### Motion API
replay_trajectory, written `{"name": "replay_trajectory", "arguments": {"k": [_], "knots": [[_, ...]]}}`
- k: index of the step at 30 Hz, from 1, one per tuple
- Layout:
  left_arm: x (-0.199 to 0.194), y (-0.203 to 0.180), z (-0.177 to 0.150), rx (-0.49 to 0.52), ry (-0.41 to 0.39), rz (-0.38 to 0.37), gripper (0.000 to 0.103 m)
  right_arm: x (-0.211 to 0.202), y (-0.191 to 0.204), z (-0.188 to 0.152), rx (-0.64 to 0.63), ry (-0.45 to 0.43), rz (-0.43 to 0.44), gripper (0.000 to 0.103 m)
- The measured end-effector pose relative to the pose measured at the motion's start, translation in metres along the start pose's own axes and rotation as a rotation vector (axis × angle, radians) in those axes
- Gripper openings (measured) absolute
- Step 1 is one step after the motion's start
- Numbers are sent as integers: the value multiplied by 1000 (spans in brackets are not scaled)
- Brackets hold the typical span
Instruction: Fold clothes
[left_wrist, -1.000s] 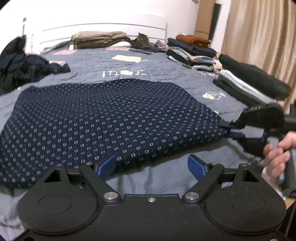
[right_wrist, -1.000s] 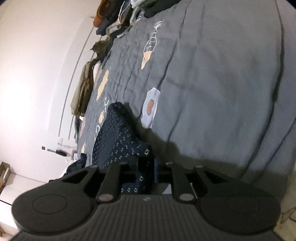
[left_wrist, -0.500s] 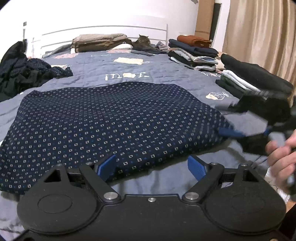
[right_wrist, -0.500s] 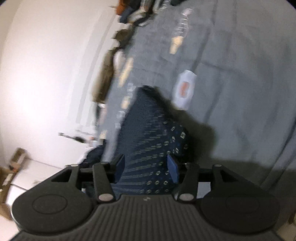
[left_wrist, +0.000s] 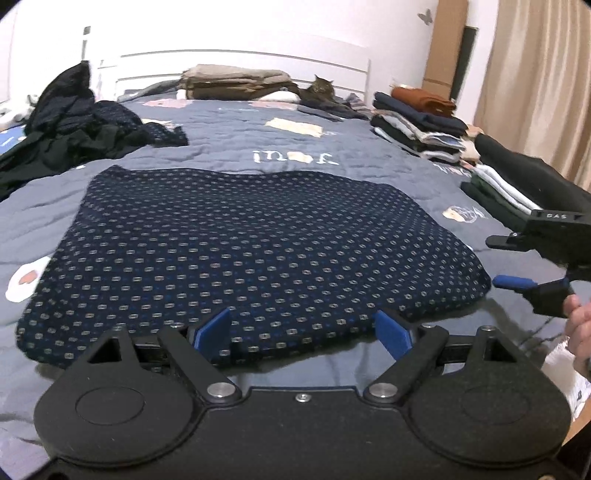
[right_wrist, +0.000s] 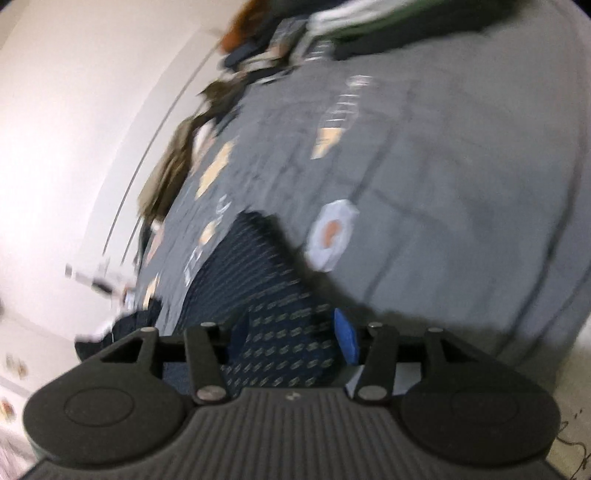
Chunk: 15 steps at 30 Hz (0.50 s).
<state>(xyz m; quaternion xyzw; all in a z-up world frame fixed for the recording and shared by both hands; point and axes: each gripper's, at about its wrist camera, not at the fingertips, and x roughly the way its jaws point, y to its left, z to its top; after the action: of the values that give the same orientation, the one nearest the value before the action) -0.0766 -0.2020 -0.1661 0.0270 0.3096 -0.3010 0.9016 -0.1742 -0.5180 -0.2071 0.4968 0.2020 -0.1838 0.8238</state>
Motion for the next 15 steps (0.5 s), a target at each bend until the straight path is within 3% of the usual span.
{"name": "replay_trajectory", "arguments": {"k": [7, 15], "knots": [[-13, 19, 1, -19, -20, 31, 85, -9, 73, -39, -423, 117, 59, 50], [-29, 43, -1, -30, -38, 62, 86, -7, 118, -78, -669, 184, 118, 50]]}}
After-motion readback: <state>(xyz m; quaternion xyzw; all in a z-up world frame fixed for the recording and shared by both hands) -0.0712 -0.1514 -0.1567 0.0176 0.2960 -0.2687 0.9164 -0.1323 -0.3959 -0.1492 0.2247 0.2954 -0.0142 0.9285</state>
